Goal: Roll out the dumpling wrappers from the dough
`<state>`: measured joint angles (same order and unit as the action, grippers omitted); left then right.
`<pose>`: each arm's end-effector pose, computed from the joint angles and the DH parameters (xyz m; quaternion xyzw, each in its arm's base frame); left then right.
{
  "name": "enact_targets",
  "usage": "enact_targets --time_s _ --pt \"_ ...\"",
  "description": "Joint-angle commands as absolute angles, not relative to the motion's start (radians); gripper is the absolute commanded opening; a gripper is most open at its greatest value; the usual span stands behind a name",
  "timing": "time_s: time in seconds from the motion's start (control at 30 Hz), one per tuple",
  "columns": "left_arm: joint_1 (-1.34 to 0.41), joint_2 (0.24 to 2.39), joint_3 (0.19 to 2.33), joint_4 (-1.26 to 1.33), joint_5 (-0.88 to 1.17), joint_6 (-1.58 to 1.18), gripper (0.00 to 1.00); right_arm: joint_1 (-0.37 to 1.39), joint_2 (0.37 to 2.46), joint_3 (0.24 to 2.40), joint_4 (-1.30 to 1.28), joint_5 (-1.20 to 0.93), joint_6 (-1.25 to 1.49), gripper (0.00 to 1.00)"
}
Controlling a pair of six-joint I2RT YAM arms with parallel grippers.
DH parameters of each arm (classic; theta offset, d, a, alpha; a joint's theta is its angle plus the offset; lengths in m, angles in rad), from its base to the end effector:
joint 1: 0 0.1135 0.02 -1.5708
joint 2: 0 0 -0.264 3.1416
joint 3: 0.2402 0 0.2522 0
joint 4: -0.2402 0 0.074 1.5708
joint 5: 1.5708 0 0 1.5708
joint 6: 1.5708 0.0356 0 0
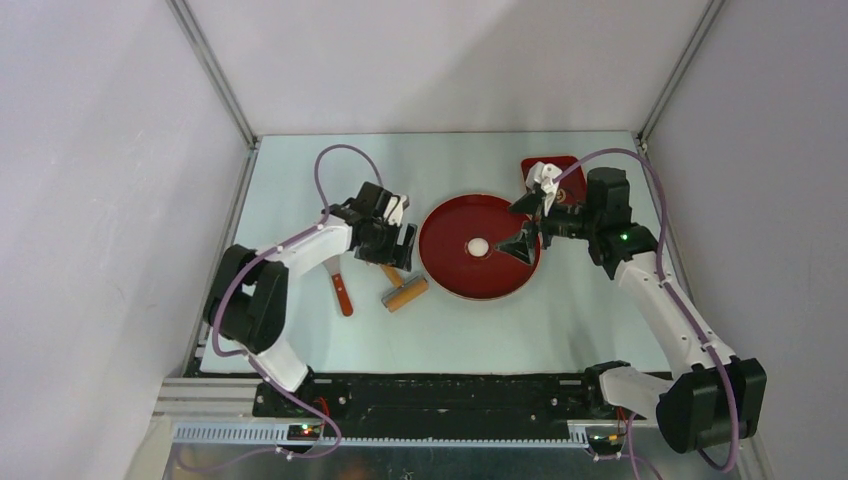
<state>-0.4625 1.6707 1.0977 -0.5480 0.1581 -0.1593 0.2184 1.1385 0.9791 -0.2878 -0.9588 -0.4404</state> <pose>0.2948 -0.1532 0.1955 0.1642 0.9580 -0.1413 0.1881 0.2338 0.0817 0.3327 -0.4754 0.6310 0.3356 0.5130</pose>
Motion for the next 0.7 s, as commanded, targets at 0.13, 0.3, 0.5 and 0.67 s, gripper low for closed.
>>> enact_targets --time_s 0.13,0.3,0.5,0.67 --pt "-0.466 1.604 1.058 -0.533 0.162 -0.245 0.88 0.223 1.159 0.980 -0.300 -0.972 -0.477 0.99" --pt "-0.466 1.635 1.049 -0.533 0.142 -0.251 0.86 0.225 1.161 0.980 -0.305 -0.967 -0.486 0.99" --pt "-0.467 1.699 1.071 -0.535 0.156 -0.256 0.84 0.225 1.152 0.979 -0.312 -0.970 -0.496 0.99" --pt "-0.466 1.745 1.094 -0.535 0.151 -0.250 0.72 0.232 1.151 0.980 -0.320 -0.985 -0.505 0.99"
